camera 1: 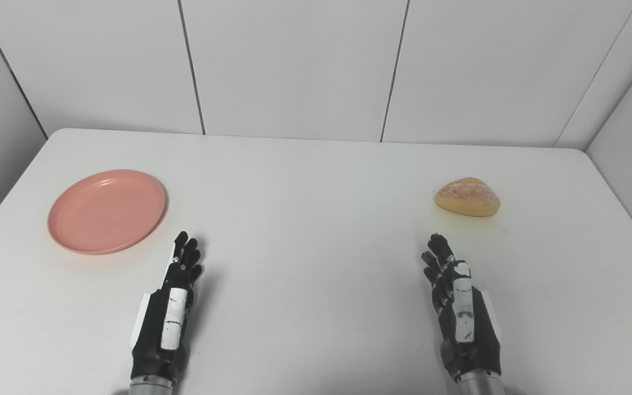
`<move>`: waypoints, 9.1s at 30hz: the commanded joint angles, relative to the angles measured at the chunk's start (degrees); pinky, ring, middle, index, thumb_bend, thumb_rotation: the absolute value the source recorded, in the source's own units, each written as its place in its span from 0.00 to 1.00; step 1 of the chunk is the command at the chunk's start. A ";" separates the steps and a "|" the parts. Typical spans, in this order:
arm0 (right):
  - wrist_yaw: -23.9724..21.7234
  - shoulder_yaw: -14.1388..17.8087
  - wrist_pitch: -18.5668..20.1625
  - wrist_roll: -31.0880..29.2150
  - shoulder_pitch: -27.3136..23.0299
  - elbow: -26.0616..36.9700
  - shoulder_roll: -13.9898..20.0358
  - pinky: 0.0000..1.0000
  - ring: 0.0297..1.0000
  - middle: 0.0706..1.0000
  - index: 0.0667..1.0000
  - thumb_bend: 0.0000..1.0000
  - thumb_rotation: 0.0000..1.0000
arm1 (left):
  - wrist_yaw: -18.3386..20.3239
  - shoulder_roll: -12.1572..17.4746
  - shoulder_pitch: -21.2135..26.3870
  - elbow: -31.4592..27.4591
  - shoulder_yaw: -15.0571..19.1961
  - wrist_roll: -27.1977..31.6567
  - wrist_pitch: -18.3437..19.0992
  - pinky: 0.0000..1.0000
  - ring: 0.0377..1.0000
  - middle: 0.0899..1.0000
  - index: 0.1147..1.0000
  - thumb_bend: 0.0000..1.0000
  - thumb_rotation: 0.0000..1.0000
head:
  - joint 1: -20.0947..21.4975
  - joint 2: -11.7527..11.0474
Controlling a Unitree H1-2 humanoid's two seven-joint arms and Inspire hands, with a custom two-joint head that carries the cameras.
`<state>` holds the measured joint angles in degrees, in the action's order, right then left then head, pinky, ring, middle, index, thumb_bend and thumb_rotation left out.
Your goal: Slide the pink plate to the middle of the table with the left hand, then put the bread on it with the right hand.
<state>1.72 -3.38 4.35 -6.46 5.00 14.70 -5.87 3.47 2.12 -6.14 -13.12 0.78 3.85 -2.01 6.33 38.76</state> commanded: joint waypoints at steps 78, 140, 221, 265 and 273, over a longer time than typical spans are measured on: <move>-7.86 5.12 -9.10 -7.57 0.13 -7.76 5.69 1.00 0.99 0.99 0.96 0.80 1.00 | -6.24 -5.22 1.05 12.68 -5.31 -9.24 -18.12 1.00 1.00 1.00 1.00 0.69 1.00 | -14.84 -12.30; -7.37 5.30 -6.03 -8.99 2.28 -4.46 6.04 1.00 0.98 1.00 0.97 0.77 0.97 | 6.30 28.42 36.07 16.61 19.00 13.84 8.37 0.81 0.88 0.88 0.92 1.00 0.77 | -17.55 -12.16; -7.49 4.45 -5.13 -8.78 3.62 -3.14 6.50 1.00 0.94 0.98 0.94 0.76 0.90 | 12.61 22.28 40.97 61.66 15.27 14.49 -19.55 0.79 0.92 0.92 0.97 0.90 0.70 | -15.41 -13.33; -5.36 3.21 -4.03 -6.84 3.99 -1.57 4.51 0.98 0.89 0.95 0.92 0.78 0.82 | 7.07 10.83 27.05 32.22 10.44 12.64 2.58 0.77 0.92 0.94 0.95 0.93 0.71 | -12.46 -11.91; -4.55 2.63 -3.77 -5.52 3.74 -1.53 3.56 0.95 0.87 0.93 0.91 0.80 0.81 | 1.68 7.09 25.39 30.93 8.55 7.83 2.36 0.81 0.89 0.92 0.95 0.94 0.72 | -8.41 -10.60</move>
<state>-2.89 -0.35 -0.71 -12.36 8.52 12.38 -1.81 6.36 10.16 20.14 17.35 9.95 12.38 -0.72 -2.04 28.12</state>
